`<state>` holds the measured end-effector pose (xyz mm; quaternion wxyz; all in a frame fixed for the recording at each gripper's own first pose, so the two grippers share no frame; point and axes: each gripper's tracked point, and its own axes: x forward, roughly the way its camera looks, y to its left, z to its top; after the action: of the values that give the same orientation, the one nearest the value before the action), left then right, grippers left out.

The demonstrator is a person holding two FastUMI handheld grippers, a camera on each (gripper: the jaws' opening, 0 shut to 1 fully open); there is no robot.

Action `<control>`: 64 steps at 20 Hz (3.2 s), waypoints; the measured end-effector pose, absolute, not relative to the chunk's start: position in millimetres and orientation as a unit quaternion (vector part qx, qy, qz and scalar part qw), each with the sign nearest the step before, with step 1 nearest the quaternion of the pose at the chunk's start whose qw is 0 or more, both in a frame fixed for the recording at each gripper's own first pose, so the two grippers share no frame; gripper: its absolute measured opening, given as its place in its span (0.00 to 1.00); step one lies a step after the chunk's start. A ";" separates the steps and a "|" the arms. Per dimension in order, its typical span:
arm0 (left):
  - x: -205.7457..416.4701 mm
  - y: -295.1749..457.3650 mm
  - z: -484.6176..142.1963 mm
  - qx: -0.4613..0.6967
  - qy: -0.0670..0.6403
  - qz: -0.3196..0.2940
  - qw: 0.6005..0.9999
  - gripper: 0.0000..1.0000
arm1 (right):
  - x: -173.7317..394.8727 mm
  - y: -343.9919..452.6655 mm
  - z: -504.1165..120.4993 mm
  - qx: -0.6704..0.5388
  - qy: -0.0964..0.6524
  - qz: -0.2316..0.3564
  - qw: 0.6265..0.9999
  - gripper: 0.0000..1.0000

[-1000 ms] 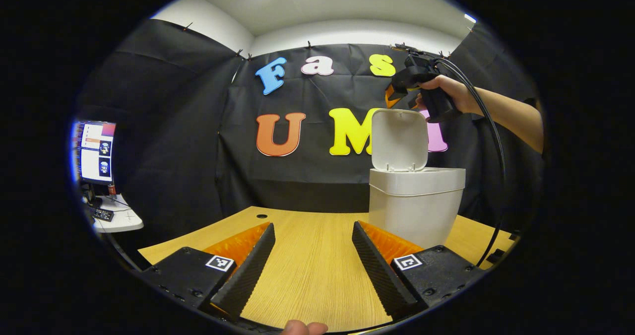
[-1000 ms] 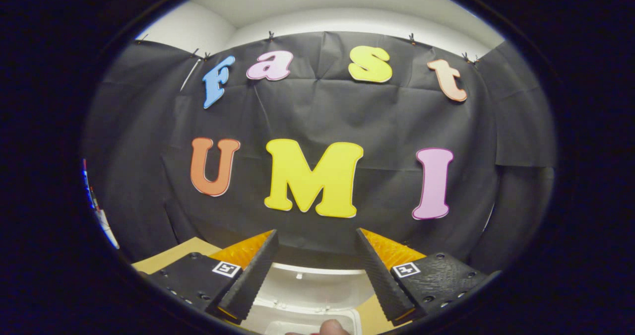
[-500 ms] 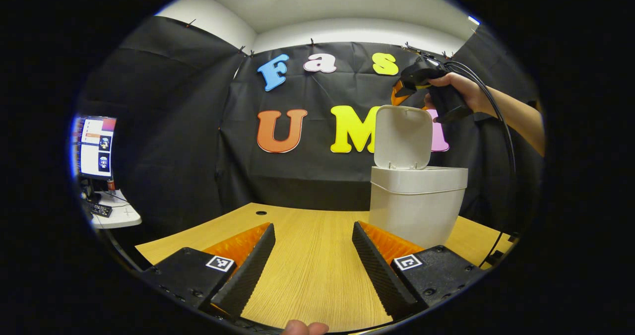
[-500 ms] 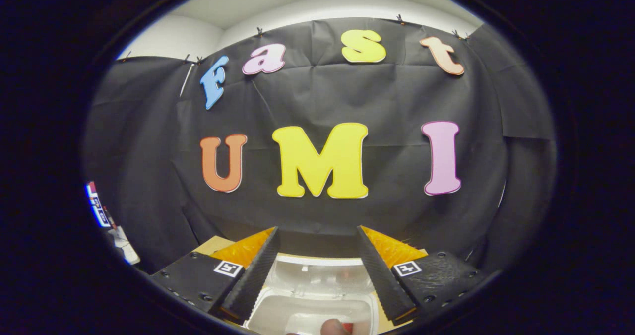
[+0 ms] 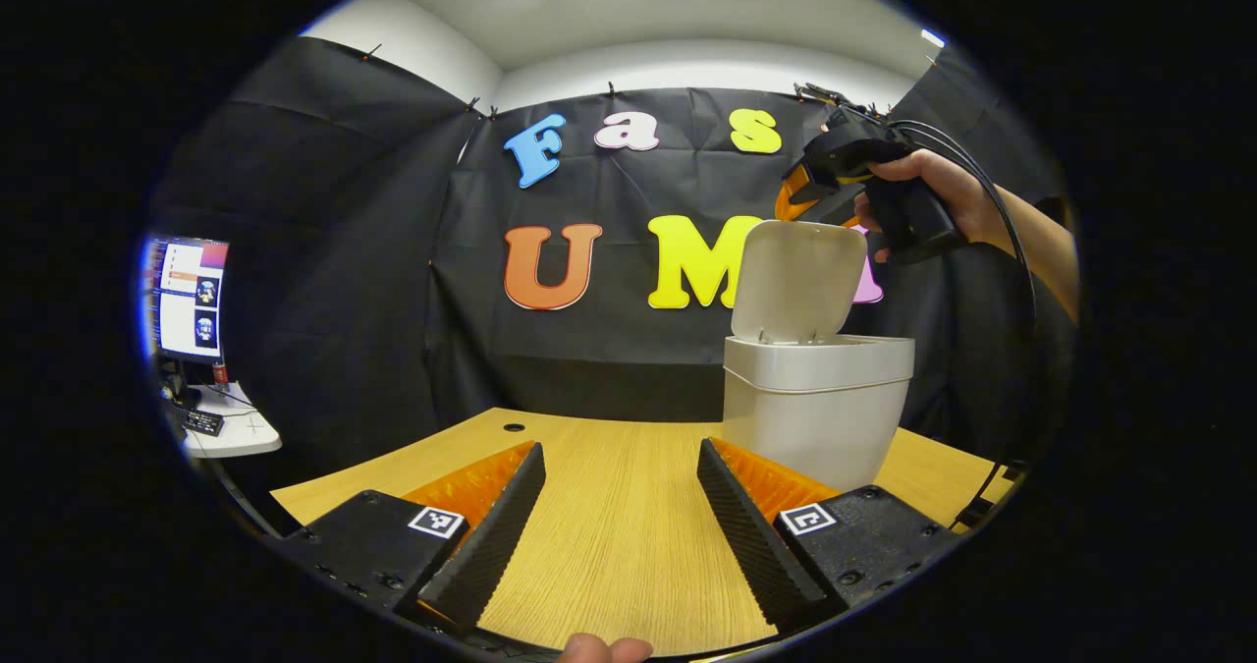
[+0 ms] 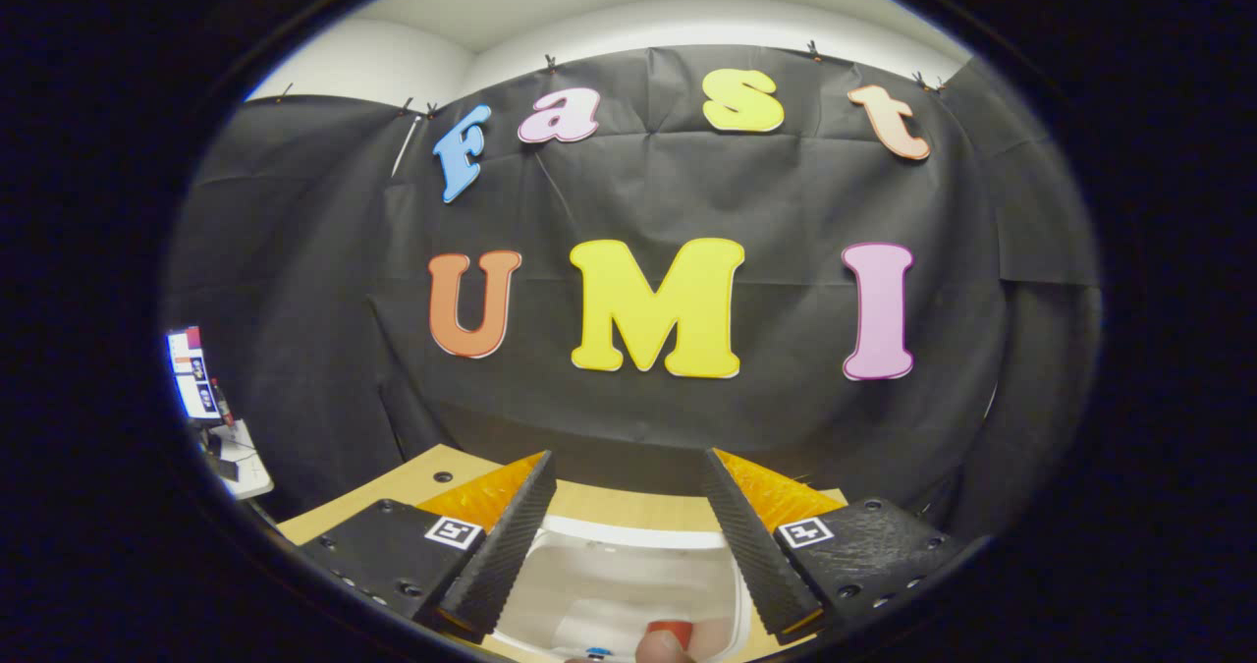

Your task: Press the lid of the desktop garbage bin to open it, pick up the crumpled paper on the desktop and throw it into the bin, then pick up the pop can on the desktop and drop it into the bin, and finally close the garbage bin lid.

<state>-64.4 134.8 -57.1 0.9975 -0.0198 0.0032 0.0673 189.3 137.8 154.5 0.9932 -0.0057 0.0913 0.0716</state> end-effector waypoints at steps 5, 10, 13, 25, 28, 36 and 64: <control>-64.5 129.7 -54.0 -0.018 -0.003 0.064 0.998 1.00 | 159.1 141.7 122.0 -0.006 0.086 0.077 0.993 0.93; -64.6 131.3 -57.8 -0.020 0.000 0.066 0.998 1.00 | 133.5 138.2 101.5 -0.004 0.057 0.073 0.996 0.93; -64.1 129.8 -52.7 -0.016 -0.005 0.066 0.998 1.00 | 120.7 135.7 71.8 0.023 0.067 0.078 0.994 0.94; -65.2 119.5 -51.0 -0.005 -0.014 0.056 0.998 1.00 | 112.4 129.6 14.3 0.014 0.102 0.074 0.992 0.96; -64.7 120.9 -52.4 -0.007 -0.014 0.058 0.998 1.00 | 110.9 127.4 12.1 0.017 0.089 0.071 0.993 0.96; -62.8 121.3 -55.1 -0.020 -0.011 0.055 0.998 1.00 | 111.0 129.0 -2.4 -0.030 0.094 0.080 0.992 0.99; -63.8 105.8 -41.6 0.007 -0.025 0.080 0.996 1.00 | 11.0 33.0 60.9 -0.023 -0.132 0.004 0.991 0.95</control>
<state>-63.8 105.8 -41.6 0.9964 0.0071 -0.0250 0.0802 11.0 33.0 60.9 0.9910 -0.0228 -0.1317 0.0036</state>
